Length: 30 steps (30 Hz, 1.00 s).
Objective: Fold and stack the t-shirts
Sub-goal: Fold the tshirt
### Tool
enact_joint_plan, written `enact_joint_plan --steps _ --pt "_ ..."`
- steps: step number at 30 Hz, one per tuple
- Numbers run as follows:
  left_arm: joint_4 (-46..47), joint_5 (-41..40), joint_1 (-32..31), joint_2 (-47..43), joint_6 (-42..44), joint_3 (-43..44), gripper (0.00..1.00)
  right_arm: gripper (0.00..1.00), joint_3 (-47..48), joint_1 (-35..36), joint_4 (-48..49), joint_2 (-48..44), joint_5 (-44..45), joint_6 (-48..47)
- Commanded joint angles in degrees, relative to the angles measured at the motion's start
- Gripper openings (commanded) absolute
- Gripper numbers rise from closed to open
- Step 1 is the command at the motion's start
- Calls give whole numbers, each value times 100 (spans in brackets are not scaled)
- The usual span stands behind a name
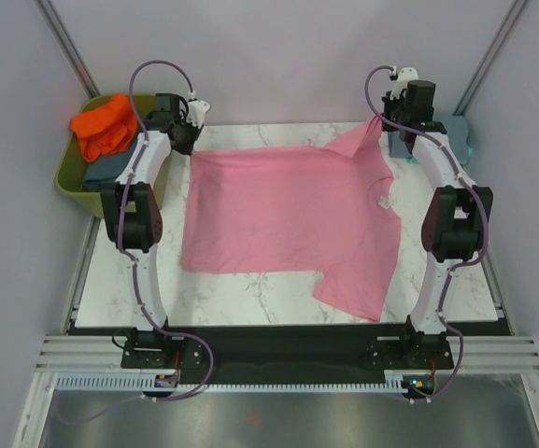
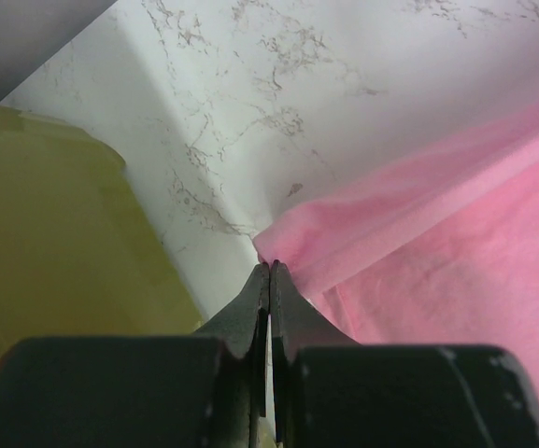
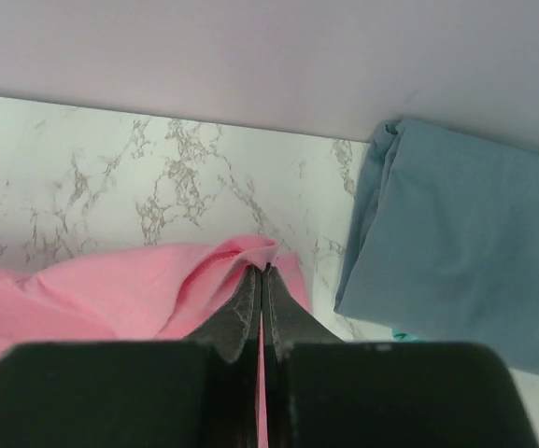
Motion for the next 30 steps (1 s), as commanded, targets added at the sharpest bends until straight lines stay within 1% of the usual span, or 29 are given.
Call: enact_joint_plan --steps 1,10,15,24,30 --pt "-38 332 46 -547 -43 -247 2 0 -515 -17 -99 -605 -171 36" --pt "-12 570 99 -1189 -60 -1126 2 0 -1904 -8 -187 -1809 -259 27" --pt "85 623 143 -1453 -87 -1565 2 0 -2388 -17 -240 -2372 -268 27" --pt "199 728 169 -1761 -157 -2137 2 0 -3038 -17 -363 -3032 -295 9" --pt "217 799 169 -1778 -219 -2322 2 0 -3487 -8 -381 -3182 -391 -8"
